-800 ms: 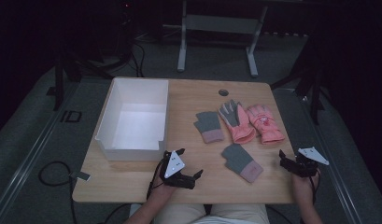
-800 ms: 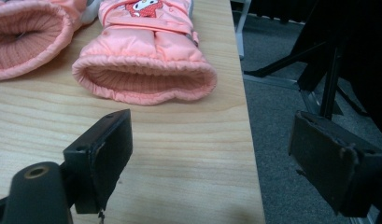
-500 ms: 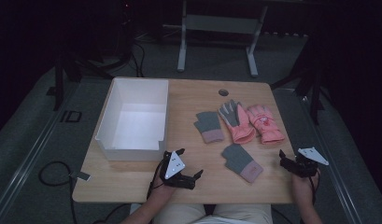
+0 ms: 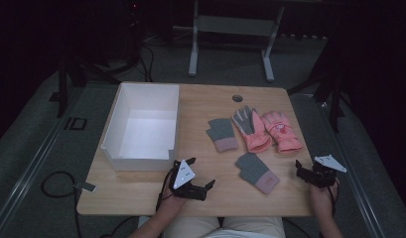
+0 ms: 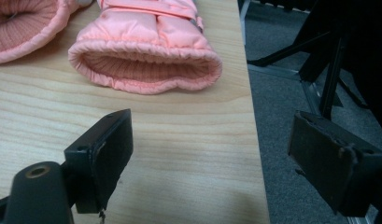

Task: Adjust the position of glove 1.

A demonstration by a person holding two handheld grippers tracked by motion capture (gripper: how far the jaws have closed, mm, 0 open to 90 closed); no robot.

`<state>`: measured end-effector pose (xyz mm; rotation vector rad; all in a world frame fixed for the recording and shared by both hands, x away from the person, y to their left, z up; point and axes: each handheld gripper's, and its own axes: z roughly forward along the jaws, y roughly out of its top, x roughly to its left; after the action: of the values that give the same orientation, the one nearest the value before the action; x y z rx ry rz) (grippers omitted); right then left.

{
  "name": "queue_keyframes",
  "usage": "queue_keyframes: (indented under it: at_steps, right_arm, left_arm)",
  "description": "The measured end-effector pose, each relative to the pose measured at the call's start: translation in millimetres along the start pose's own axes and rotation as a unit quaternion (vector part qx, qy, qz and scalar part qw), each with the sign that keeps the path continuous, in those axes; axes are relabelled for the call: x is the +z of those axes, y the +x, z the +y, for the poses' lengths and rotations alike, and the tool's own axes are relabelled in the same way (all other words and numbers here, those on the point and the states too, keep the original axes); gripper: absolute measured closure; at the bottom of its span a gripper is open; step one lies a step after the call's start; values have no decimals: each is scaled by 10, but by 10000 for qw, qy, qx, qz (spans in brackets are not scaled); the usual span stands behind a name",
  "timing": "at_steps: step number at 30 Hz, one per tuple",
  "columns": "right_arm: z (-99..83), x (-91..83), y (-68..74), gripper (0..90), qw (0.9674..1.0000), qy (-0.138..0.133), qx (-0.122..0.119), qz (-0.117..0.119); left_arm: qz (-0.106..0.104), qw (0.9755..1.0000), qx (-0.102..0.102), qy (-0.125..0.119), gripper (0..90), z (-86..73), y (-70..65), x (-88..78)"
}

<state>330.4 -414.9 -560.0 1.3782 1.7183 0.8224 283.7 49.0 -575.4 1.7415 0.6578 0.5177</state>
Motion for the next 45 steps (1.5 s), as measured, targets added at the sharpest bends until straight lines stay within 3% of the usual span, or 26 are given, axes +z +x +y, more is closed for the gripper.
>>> queue_keyframes:
  at_steps: [13, 24, 29, 31, 35, 45]
  right_arm:
    - [-14, -33, -18, 141, 9998, -130, 140, -29]
    - [8, -7, -48, 140, 9998, -54, 157, 81]
    - [117, -93, -80, 140, 9996, -165, 238, 48]
    - [209, -140, -110, 139, 9986, -193, 472, 167]
    - [340, -175, -114, 134, 9975, -226, 604, 293]
    - [593, -188, -29, 125, 9982, -151, 393, 428]
  left_arm:
    - [-12, 10000, 10, 20, 0, 2, -1, 4]
    - [14, 10000, -17, -9, 0, 0, 3, -2]
    - [13, 10000, -19, -6, 0, 0, 2, -4]
    - [34, 10000, -36, -3, 0, 0, 2, -3]
    - [33, 10000, -43, -9, 0, -1, 3, -4]
    - [7, 10000, -43, -14, 0, -1, 3, -5]
